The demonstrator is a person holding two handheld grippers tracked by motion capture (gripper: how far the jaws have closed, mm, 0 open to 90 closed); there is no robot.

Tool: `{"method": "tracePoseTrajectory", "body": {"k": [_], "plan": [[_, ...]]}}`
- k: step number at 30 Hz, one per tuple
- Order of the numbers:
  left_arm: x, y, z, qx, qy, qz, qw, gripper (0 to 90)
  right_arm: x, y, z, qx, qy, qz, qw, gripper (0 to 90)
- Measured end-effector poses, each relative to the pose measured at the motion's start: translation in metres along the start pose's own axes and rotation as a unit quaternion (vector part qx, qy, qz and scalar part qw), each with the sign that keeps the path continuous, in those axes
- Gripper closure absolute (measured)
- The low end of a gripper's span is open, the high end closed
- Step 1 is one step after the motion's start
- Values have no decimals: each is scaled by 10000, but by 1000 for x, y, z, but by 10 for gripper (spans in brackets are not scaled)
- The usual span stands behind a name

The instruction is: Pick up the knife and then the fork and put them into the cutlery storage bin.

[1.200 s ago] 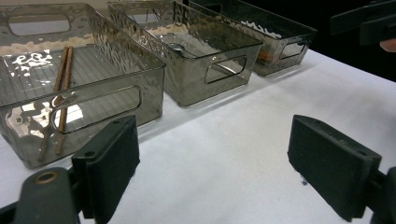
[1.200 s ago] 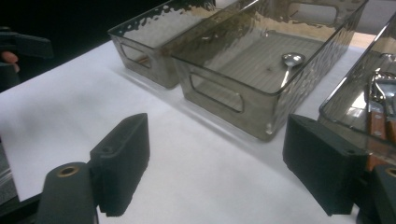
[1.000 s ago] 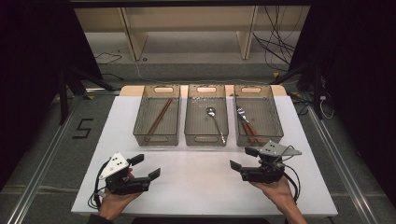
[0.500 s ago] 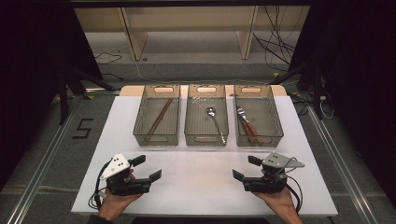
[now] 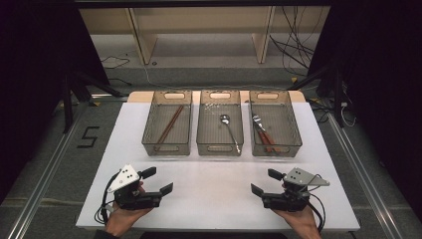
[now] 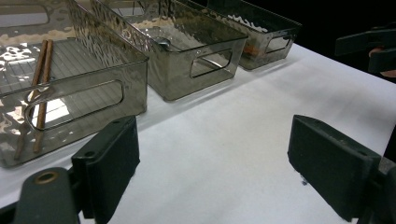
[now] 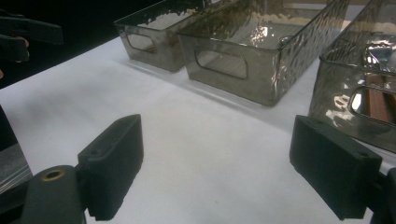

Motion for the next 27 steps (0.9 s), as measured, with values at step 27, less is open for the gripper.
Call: {"method": "tracePoseTrajectory", "body": {"k": [27], "plan": [[0,-1,0,-7,5,25,10000,160,0,-1,-2,57,-8,-10,10000,179]]}}
Point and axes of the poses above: each handheld gripper's, and its own axes: x roughly backward along the jaws, z roughly out of its top, y roughly to its right, the point moved 8 cm from there along -x, roughly forward along the jaws, and after that the axes turned 15 degrees about x, right-handed, at the moved point
